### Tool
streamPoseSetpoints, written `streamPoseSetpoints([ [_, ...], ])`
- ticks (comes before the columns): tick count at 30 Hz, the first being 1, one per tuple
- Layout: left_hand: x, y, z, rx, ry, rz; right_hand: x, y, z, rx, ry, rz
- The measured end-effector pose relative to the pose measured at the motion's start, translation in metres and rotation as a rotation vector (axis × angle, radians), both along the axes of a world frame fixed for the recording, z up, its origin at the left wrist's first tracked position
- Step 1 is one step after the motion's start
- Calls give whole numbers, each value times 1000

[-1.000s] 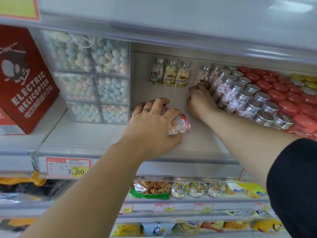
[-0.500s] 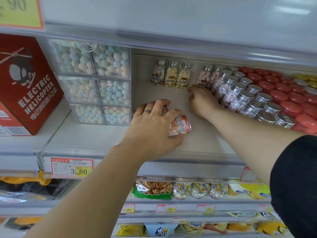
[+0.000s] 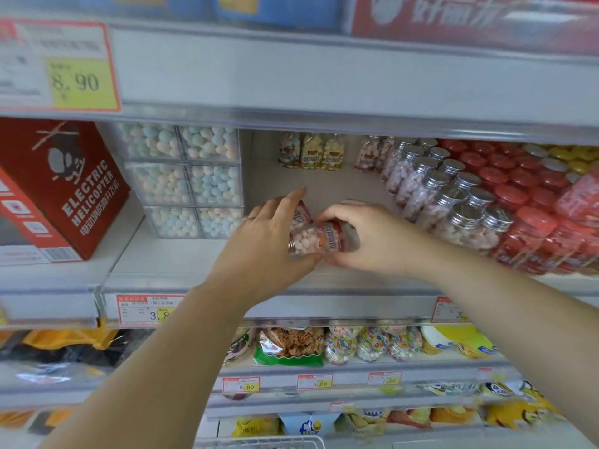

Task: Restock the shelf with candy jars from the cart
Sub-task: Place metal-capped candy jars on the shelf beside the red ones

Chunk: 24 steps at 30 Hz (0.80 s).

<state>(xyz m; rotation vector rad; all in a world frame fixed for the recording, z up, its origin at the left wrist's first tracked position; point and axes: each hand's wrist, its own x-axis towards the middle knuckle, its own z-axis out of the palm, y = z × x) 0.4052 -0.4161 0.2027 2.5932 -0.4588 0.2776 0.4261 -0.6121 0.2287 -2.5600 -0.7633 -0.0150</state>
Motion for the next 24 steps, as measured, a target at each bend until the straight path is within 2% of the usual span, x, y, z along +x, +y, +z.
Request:
streamPoseSetpoints([
  [4, 1, 1, -5, -5, -9, -1, 3, -7, 5, -275, -117, -20],
  [7, 2, 2, -6, 9, -11, -9, -2, -25, 10, -343, -137, -166],
  [9, 3, 2, -6, 18, -1, -6, 0, -31, 5, -226, -137, -303],
  [12, 4, 1, -6, 22, 34, -5, 24, -23, -12, 159, -37, -459],
  [14, 4, 0, -6, 29, 58, -5, 51, -14, -26, 325, -14, -545],
  [20, 7, 1, -9, 41, 35, -11, 108, 4, -51, 318, -132, -804],
  [24, 7, 0, -9, 43, 31, -13, 106, 2, -53, 271, -135, -837],
])
